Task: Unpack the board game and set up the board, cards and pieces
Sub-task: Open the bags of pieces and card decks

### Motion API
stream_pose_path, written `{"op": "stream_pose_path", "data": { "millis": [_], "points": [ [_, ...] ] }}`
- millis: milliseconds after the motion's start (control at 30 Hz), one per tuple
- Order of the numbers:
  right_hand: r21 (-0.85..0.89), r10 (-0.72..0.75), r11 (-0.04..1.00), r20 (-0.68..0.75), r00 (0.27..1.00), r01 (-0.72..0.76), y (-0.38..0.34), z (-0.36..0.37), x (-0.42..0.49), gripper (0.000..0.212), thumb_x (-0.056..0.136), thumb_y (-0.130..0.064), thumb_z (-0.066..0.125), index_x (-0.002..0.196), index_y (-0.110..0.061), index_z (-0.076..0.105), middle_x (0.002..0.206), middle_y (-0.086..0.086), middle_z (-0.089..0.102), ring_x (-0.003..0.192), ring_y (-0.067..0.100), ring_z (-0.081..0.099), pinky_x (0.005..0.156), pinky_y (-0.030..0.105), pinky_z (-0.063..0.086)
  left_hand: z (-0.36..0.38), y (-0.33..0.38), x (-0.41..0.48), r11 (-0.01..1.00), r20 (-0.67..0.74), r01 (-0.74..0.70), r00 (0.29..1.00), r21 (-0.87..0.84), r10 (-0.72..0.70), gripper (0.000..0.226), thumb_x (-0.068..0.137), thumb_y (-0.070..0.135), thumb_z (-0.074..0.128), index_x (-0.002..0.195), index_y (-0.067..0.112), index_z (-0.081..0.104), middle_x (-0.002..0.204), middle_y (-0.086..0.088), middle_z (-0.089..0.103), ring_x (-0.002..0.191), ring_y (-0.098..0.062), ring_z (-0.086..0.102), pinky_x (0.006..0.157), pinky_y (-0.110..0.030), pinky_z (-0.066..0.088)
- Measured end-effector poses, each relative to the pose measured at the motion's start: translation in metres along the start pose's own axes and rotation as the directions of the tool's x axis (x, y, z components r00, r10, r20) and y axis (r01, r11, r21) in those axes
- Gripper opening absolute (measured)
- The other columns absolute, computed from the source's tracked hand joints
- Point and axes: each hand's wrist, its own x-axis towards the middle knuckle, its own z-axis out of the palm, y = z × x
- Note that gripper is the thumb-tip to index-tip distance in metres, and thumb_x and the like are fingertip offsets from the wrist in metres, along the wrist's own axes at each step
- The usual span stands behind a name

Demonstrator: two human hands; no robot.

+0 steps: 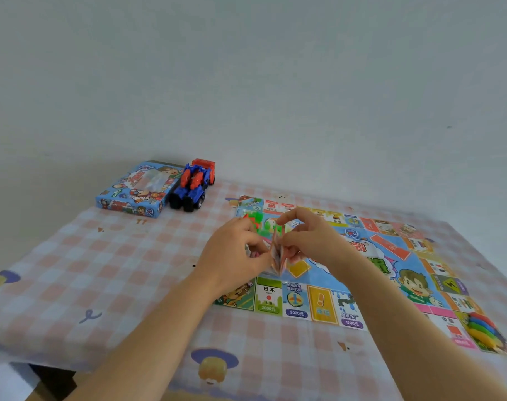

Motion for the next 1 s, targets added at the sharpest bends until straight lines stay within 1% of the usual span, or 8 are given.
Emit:
{"op": "stream_pose_path", "data": {
  "millis": [133,300,400,500,633,800,900,1000],
  "points": [
    [-0.015,-0.026,1.000,0.007,1.000,0.026,0.0037,-0.0013,-0.0023,0.031,0.085,-0.002,0.058,0.109,-0.020,0.063,0.067,0.009,0.064,0.058,0.019,0.063,0.064,0.033,0.058,-0.0013,-0.0006,-0.0002,0.999,0.017,0.029,0.999,-0.032,-0.028,0.012,0.076,0.034,0.072,0.074,0.022,0.071,0.083,0.008,0.054,0.082,-0.006,0.048,0.070,-0.024,0.042],
    [-0.045,-0.046,0.998,0.013,0.999,0.046,0.0050,-0.0014,-0.0018,0.035,0.087,-0.009,0.060,0.118,-0.027,0.060,0.069,0.009,0.066,0.056,0.017,0.063,0.062,0.032,0.058,-0.0030,-0.0006,0.0008,0.997,0.012,0.044,0.999,-0.066,-0.043,0.020,0.072,0.046,0.073,0.077,0.027,0.071,0.082,0.011,0.054,0.079,-0.003,0.049,0.066,-0.022,0.041],
    [-0.067,-0.060,0.996,0.026,0.998,0.061,0.0039,0.0010,-0.0017,0.027,0.088,-0.018,0.063,0.113,-0.027,0.063,0.069,0.007,0.065,0.056,0.017,0.062,0.060,0.031,0.057,-0.0040,-0.0002,0.0006,0.995,0.005,0.036,0.999,-0.097,-0.036,0.024,0.069,0.050,0.074,0.080,0.028,0.073,0.082,0.014,0.053,0.077,-0.002,0.048,0.066,-0.022,0.042],
    [-0.081,-0.068,0.994,0.027,0.997,0.070,0.0019,0.0029,-0.0003,0.016,0.088,-0.020,0.063,0.103,-0.024,0.068,0.071,0.007,0.066,0.055,0.014,0.060,0.059,0.029,0.056,-0.0044,-0.0011,0.0007,0.993,-0.001,0.034,0.999,-0.114,-0.035,0.024,0.068,0.050,0.075,0.080,0.029,0.072,0.082,0.015,0.053,0.076,-0.001,0.049,0.066,-0.022,0.042],
    [-0.077,-0.065,0.995,0.002,0.998,0.065,0.0024,0.0023,0.0017,0.012,0.087,-0.017,0.063,0.097,-0.019,0.070,0.068,0.006,0.065,0.053,0.013,0.060,0.060,0.030,0.057,-0.0061,-0.0013,0.0009,0.984,0.006,0.069,0.998,-0.161,-0.069,0.023,0.067,0.046,0.078,0.081,0.028,0.073,0.083,0.016,0.055,0.075,0.000,0.050,0.065,-0.019,0.042],
    [-0.100,-0.086,0.991,-0.015,0.996,0.084,0.0037,0.0036,0.0037,0.009,0.087,-0.019,0.064,0.095,-0.019,0.069,0.068,0.006,0.066,0.053,0.013,0.061,0.060,0.032,0.059,-0.0078,0.0003,0.0008,0.970,0.031,0.101,0.995,-0.221,-0.096,0.018,0.070,0.042,0.077,0.080,0.027,0.074,0.082,0.012,0.058,0.073,-0.003,0.052,0.064,-0.021,0.045],
    [-0.091,-0.091,0.992,-0.049,0.995,0.086,0.0061,0.0043,0.0037,0.007,0.087,-0.019,0.063,0.092,-0.019,0.069,0.068,0.005,0.066,0.054,0.014,0.061,0.057,0.030,0.057,-0.0086,-0.0013,0.0018,0.936,0.002,0.151,0.987,-0.318,-0.158,0.010,0.078,0.032,0.072,0.075,0.023,0.073,0.078,0.011,0.060,0.072,-0.002,0.053,0.063,-0.016,0.041],
    [-0.073,-0.101,0.993,-0.076,0.992,0.095,0.0088,0.0047,0.0026,0.005,0.087,-0.020,0.064,0.089,-0.019,0.069,0.070,0.008,0.067,0.055,0.016,0.061,0.056,0.028,0.057,-0.0097,-0.0035,0.0030,0.912,-0.040,0.192,0.975,-0.362,-0.221,0.011,0.082,0.027,0.068,0.073,0.022,0.072,0.076,0.012,0.061,0.073,0.000,0.055,0.063,-0.012,0.041]
  ]
}}
